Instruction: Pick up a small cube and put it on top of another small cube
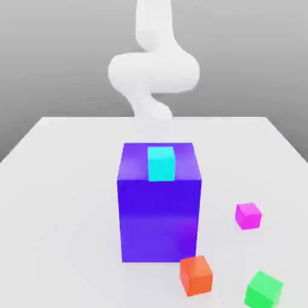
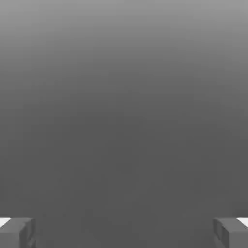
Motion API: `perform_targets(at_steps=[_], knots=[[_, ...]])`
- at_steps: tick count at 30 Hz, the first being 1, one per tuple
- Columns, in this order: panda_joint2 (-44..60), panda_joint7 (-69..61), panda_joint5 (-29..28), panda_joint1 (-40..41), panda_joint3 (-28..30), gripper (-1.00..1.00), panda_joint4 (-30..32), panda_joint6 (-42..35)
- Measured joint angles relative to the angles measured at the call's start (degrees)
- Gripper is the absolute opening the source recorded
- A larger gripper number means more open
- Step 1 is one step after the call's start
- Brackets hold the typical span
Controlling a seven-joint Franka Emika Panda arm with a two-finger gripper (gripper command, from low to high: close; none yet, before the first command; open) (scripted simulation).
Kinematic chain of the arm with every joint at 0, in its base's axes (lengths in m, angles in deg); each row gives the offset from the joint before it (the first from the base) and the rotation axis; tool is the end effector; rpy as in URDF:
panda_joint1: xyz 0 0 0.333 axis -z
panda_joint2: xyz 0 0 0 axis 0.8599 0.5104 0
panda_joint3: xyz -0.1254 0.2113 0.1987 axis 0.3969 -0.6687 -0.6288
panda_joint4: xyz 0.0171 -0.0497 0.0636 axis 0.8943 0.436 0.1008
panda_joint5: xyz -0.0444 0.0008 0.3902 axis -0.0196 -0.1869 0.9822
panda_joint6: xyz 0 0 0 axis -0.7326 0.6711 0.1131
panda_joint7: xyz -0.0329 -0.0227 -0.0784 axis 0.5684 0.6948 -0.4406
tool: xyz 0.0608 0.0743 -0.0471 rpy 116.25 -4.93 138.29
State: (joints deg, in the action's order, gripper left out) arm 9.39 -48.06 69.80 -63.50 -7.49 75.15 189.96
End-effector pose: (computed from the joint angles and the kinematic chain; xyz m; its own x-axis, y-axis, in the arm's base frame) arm 0.3757 0.0280 0.6611 0.6180 -0.6046 0.5024 -0.4263 -0.7947 -0.4320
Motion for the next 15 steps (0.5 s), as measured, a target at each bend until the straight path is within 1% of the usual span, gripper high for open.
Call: perform_targets(at_steps=[7, 15], knots=[[14.2, -18.7, 1.3, -13.3, -0.7, 0.0, 10.6, 10.4], [30.5, -39.6, 2.3, -26.9, -3.8, 0.0, 22.6, 22.4]])
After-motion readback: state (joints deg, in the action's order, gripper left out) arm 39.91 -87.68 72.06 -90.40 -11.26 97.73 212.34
